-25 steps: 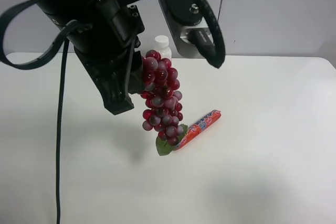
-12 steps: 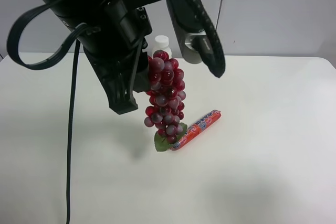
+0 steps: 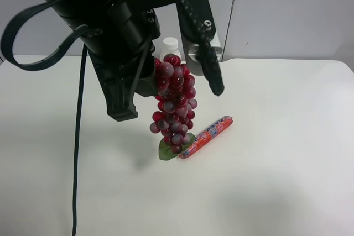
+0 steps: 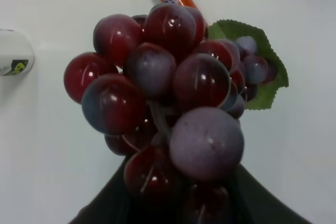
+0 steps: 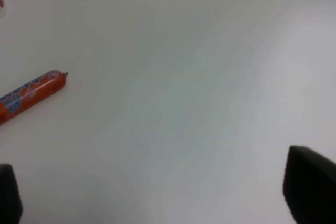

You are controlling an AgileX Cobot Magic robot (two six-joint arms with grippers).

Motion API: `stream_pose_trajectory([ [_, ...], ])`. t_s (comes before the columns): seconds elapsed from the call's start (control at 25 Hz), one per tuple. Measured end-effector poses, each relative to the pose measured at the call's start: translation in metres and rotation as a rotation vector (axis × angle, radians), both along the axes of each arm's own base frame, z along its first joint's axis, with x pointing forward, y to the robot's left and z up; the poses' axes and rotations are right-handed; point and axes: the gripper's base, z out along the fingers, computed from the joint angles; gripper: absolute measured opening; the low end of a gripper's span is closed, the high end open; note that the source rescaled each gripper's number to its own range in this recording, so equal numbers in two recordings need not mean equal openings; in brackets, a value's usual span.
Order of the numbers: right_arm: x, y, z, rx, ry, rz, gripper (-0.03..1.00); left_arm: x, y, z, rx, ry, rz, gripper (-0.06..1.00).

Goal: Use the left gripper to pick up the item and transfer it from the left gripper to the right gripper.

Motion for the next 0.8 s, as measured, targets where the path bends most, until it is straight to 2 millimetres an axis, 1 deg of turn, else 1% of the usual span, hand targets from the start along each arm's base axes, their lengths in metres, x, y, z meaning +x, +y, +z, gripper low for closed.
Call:
stream_pose_trajectory([
  [0.24, 0.0, 0.001, 0.0, 0.005, 0.0, 0.004, 1.0, 0.0, 0.0, 0.0, 0.014, -0.012, -0.034, 0.0],
  [0.4, 0.001, 0.006, 0.0, 0.035, 0.013, 0.052, 1.0, 0.0, 0.0, 0.0, 0.021, -0.019, -0.052, 0.0],
  [0.48, 0.008, 0.01, 0.001, 0.05, 0.057, 0.092, 1.0, 0.0, 0.0, 0.0, 0.022, -0.021, -0.056, 0.0],
  [0.6, 0.024, 0.017, 0.002, 0.068, 0.157, 0.149, 1.0, 0.0, 0.0, 0.001, 0.026, -0.02, -0.057, 0.0],
  [0.68, 0.034, 0.02, 0.009, 0.061, 0.181, 0.185, 1.0, 0.0, 0.001, 0.004, 0.031, -0.017, -0.055, 0.0],
  [0.8, 0.049, 0.024, 0.024, 0.041, 0.148, 0.242, 1.0, 0.0, 0.0, 0.018, 0.007, -0.032, -0.052, 0.0],
])
